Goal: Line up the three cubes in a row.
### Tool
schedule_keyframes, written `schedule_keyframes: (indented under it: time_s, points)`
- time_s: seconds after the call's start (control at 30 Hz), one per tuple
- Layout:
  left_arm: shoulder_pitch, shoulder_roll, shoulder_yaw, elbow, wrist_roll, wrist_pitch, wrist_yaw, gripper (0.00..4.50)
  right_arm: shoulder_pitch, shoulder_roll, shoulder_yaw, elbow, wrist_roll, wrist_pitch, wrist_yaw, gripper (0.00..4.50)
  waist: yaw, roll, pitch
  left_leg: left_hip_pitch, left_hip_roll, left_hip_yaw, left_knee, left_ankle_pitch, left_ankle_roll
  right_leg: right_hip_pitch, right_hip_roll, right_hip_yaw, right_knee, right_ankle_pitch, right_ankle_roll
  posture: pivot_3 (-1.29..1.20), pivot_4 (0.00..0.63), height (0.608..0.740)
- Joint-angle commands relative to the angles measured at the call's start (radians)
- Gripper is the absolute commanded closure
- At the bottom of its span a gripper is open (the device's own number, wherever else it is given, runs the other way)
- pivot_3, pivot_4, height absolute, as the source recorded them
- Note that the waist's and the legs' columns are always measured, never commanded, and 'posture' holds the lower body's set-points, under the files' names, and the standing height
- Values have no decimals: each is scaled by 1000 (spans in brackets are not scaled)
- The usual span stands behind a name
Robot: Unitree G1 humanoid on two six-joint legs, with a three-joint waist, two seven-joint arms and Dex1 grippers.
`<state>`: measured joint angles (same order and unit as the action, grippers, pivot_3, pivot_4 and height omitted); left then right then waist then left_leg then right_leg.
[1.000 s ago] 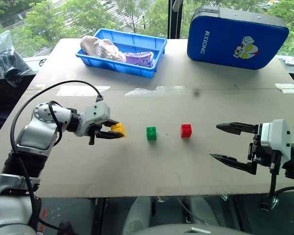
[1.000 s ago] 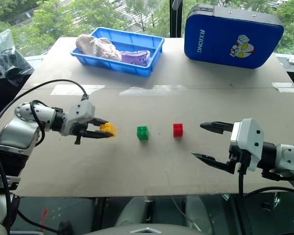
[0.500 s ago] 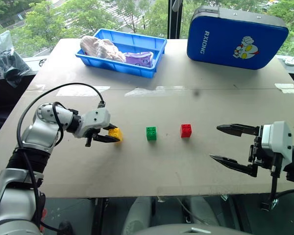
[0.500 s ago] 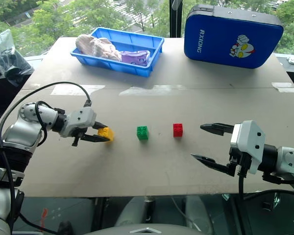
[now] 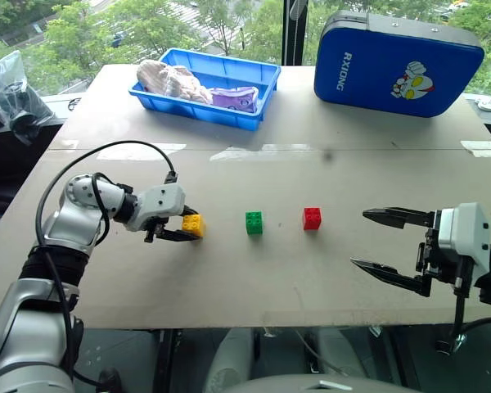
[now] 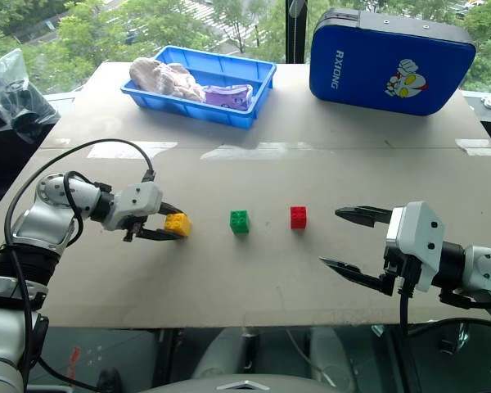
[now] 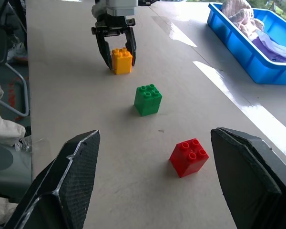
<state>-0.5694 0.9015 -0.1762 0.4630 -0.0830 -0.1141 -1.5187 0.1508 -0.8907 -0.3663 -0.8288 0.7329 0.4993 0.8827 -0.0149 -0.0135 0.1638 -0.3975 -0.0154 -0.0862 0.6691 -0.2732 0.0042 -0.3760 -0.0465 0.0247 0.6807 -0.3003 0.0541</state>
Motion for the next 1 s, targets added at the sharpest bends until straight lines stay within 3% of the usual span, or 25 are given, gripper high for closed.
schedule_keyframes:
  time_s: [0.03, 0.23, 0.4, 0.57, 0.67, 0.83, 1.0]
  points:
    - [-5, 9, 11, -1, 7, -28, 5, 40, 8, -8, -39, -35, 13, -6, -8, 675, 0, 0, 0, 0, 0, 0, 0, 0, 0, 0, 0, 0, 0, 0, 0, 0, 150, 740]
    - [98, 50, 129, -156, -116, 164, 34, 40, 23, 2, -30, -29, -3, -17, -9, 675, -6, 0, 0, 0, 0, 0, 0, 0, 0, 0, 0, 1, 0, 0, 0, 0, 150, 740]
    - [373, 65, 354, -431, -266, 429, 181, 40, 81, 48, -25, 28, -52, -52, -11, 675, -10, 0, 0, 0, 2, 0, -1, 0, 0, 0, 0, 1, -1, 0, 0, 0, 150, 740]
    - [705, -53, 593, -739, -355, 597, 402, 40, 181, 74, -53, 99, -112, -108, 27, 675, -1, 0, 0, 0, 2, 2, -1, -1, 1, 0, -6, 3, -2, 0, 0, 0, 150, 740]
    - [827, -126, 704, -857, -405, 670, 498, 40, 224, 84, -86, 141, -129, -132, 45, 675, 5, 0, 0, 1, 2, 1, -1, -1, 1, 1, -6, 4, -2, 0, 0, 0, 150, 740]
    - [983, -176, 781, -947, -437, 679, 534, 40, 298, 82, -128, 188, -147, -160, 101, 675, 12, 0, -2, 5, 2, 0, -1, -1, 1, 5, -6, 4, -2, 0, -1, 0, 150, 740]
    - [1017, -214, 785, -988, -476, 680, 573, 40, 338, 76, -144, 233, -168, -184, 145, 675, 11, 0, -1, 15, 2, 1, -3, -1, 1, 15, -7, 5, -4, -1, -1, 0, 150, 740]
